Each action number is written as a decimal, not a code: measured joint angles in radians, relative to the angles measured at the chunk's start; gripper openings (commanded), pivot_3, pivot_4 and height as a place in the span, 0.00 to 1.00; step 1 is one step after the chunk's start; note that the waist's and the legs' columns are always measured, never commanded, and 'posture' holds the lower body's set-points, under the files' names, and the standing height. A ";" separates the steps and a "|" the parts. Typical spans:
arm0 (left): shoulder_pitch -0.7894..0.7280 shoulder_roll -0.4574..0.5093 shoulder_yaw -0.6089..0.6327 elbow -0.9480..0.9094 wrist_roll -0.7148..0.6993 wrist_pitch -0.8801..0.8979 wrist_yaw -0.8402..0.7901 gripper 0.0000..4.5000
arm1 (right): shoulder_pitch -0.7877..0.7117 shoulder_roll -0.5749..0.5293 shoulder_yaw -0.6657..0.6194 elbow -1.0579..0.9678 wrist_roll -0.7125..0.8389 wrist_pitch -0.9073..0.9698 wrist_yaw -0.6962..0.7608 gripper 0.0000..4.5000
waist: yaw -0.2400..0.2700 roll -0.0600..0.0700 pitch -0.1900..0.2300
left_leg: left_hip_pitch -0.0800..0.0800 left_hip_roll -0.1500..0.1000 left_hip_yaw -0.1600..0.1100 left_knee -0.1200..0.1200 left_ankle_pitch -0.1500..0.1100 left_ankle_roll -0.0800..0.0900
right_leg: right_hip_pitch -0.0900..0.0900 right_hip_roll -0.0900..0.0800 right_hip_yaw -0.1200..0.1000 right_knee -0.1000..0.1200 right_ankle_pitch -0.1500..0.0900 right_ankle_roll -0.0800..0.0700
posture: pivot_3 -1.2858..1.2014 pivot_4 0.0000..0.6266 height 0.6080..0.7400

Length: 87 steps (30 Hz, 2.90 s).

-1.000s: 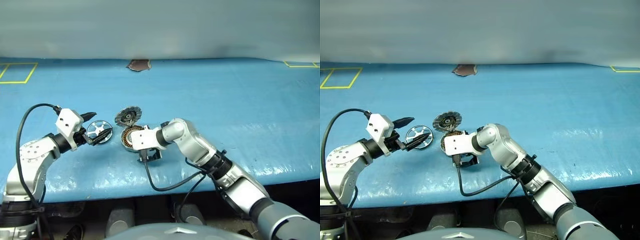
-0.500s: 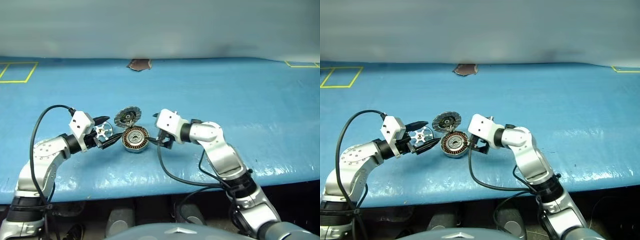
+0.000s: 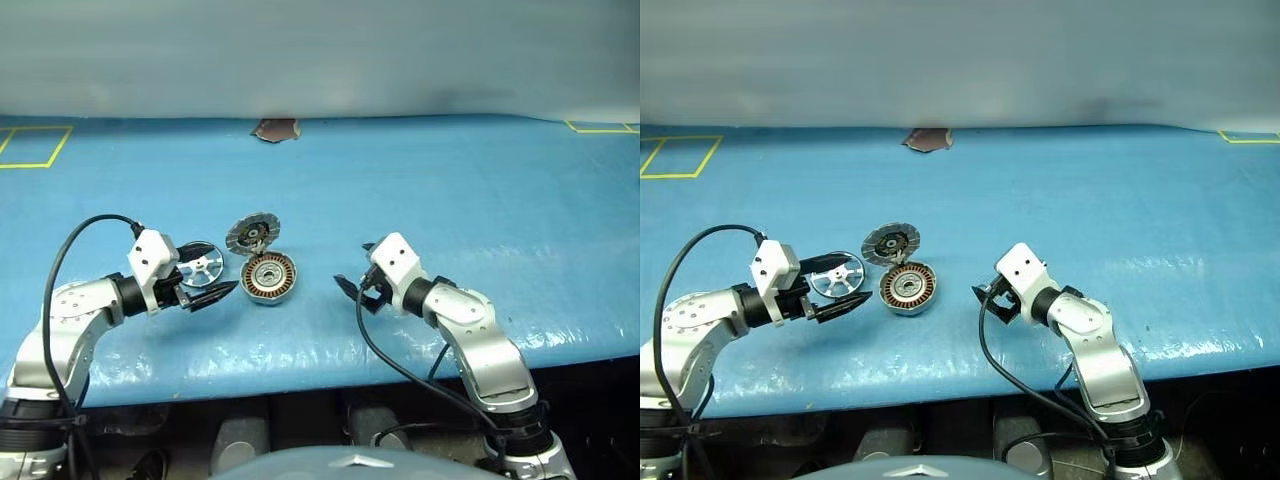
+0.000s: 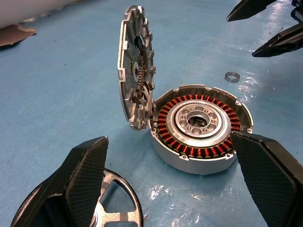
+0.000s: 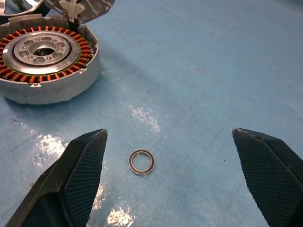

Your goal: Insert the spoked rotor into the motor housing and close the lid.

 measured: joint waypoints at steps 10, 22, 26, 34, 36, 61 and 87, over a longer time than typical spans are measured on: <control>-0.005 0.000 -0.004 0.000 0.001 0.000 -0.007 1.00 | 0.019 0.046 0.031 0.086 0.032 -0.007 -0.096 0.99 | 0.000 0.000 0.000 | 0.000 0.000 0.000 0.000 0.000 0.000 | 0.000 0.000 0.000 0.000 0.000 0.000 | 0.52 0.24 1.00; -0.021 0.008 -0.026 0.000 0.004 0.001 -0.026 1.00 | 0.015 0.063 0.040 0.184 0.066 -0.044 -0.151 0.63 | 0.000 0.000 0.000 | 0.000 0.000 0.000 0.000 0.000 0.000 | 0.001 0.000 0.000 0.000 0.000 0.000 | 0.52 0.24 1.00; -0.019 0.006 -0.045 0.000 0.004 0.001 -0.028 1.00 | 0.014 0.061 0.040 0.186 0.070 -0.045 -0.158 0.63 | 0.001 0.000 0.000 | 0.000 0.000 0.000 0.000 0.000 0.000 | 0.001 0.000 0.000 0.000 0.000 0.000 | 0.52 0.24 1.00; -0.011 -0.011 -0.091 0.000 0.001 0.001 -0.051 1.00 | 0.007 0.060 0.042 0.195 0.081 -0.047 -0.161 0.63 | 0.000 0.000 0.000 | 0.001 0.000 0.000 0.000 0.000 0.000 | 0.001 0.000 0.000 0.000 0.000 0.000 | 0.52 0.24 1.00; -0.007 -0.018 -0.103 0.000 0.000 0.001 -0.058 1.00 | 0.007 0.059 0.043 0.196 0.088 -0.047 -0.159 0.59 | 0.000 0.000 0.000 | 0.000 0.000 0.000 0.000 0.000 0.000 | 0.001 0.000 0.000 0.000 0.000 0.000 | 0.52 0.24 1.00; -0.003 -0.052 -0.151 0.000 -0.069 0.039 -0.124 1.00 | -0.046 0.069 0.064 0.104 0.151 -0.041 -0.166 0.18 | -0.002 0.000 0.000 | 0.000 0.000 0.000 0.001 0.000 0.000 | 0.001 0.001 0.000 0.000 0.000 0.000 | 0.52 0.24 1.00; 0.071 -0.063 -0.077 0.011 -0.064 -0.071 -0.066 1.00 | -0.246 0.193 0.268 0.345 0.170 -0.101 -0.106 0.18 | -0.001 0.000 0.000 | 0.000 0.000 0.000 0.000 0.000 0.000 | 0.000 0.001 0.000 0.000 0.000 0.000 | 0.52 0.24 1.00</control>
